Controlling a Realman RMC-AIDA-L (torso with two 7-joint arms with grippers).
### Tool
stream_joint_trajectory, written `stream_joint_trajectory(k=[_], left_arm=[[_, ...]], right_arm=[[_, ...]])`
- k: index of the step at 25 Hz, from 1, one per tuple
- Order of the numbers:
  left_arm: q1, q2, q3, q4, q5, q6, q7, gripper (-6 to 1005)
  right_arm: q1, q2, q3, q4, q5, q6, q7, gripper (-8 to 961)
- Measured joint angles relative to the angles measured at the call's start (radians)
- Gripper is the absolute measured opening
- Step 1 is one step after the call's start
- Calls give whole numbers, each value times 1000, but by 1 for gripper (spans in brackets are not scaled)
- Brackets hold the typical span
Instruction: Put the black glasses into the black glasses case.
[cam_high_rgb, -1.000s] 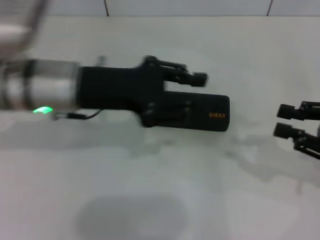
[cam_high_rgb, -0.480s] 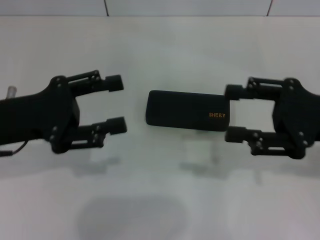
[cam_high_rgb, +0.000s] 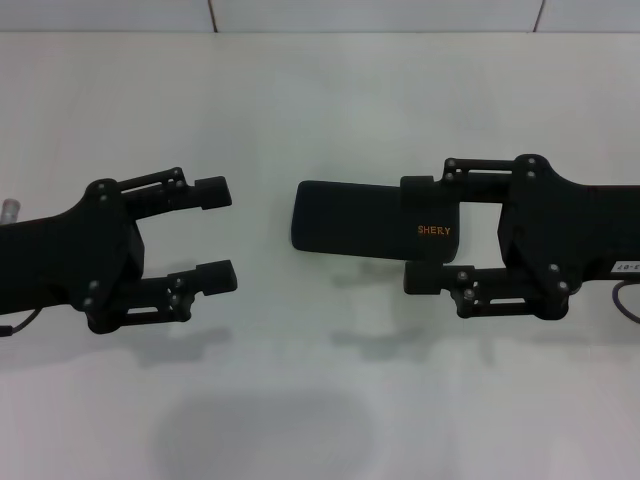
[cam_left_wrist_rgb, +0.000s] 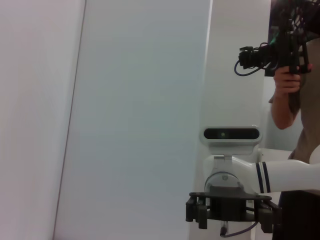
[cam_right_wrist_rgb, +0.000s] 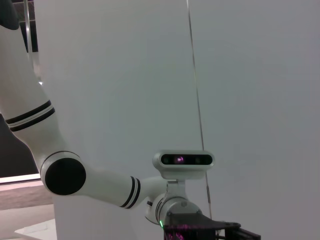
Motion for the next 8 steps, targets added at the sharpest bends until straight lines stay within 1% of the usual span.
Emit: stream_joint_trajectory(k=[8], left_arm=[[-2, 1, -1, -2, 10, 0, 1, 766]], right_arm=[[-1, 0, -2, 8, -2, 3, 2, 674]])
